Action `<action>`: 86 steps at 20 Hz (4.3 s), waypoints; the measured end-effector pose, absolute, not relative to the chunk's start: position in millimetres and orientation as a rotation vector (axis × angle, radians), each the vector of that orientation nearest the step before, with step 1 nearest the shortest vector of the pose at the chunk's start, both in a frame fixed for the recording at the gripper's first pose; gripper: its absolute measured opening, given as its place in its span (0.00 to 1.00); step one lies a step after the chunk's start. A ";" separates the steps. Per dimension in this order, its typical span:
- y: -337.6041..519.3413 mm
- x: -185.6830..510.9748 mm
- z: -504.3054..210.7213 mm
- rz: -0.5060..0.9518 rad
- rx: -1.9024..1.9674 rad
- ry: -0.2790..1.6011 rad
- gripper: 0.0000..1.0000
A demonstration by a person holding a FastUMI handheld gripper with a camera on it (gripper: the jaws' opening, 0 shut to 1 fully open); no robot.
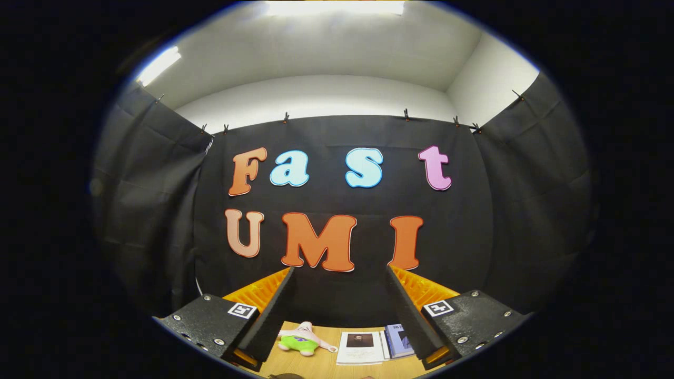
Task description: Open the storage box then place both shoes into the box .Put the left shoe in first, then the right shoe, with the right side of both shoes facing outward in a uniform manner.
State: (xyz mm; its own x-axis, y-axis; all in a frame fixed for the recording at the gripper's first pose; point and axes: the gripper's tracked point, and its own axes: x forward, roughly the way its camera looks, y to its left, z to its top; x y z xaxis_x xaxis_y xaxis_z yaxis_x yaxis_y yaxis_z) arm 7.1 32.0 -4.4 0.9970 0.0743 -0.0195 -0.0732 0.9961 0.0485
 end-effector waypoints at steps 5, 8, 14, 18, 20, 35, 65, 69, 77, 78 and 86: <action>67.9 4.9 -41.4 0.159 0.091 0.127 0.99; 99.0 -2.4 -77.9 0.240 0.101 0.238 0.99; 180.1 -34.6 -170.5 0.440 0.177 0.541 1.00; 223.3 -63.2 -224.6 0.541 0.242 0.739 0.99; 241.7 -76.5 -244.5 0.581 0.280 0.823 0.98; 340.9 -153.6 -372.9 0.745 0.530 1.298 0.98; 366.9 -124.1 -291.4 0.766 0.788 1.269 0.05; 397.7 -114.9 -250.1 0.838 0.802 1.203 0.07; 494.9 -114.7 -204.8 0.930 0.881 1.158 0.10; 507.6 -114.0 -201.4 0.930 0.898 1.156 0.10; 555.1 -127.7 -211.6 0.969 0.778 1.125 0.86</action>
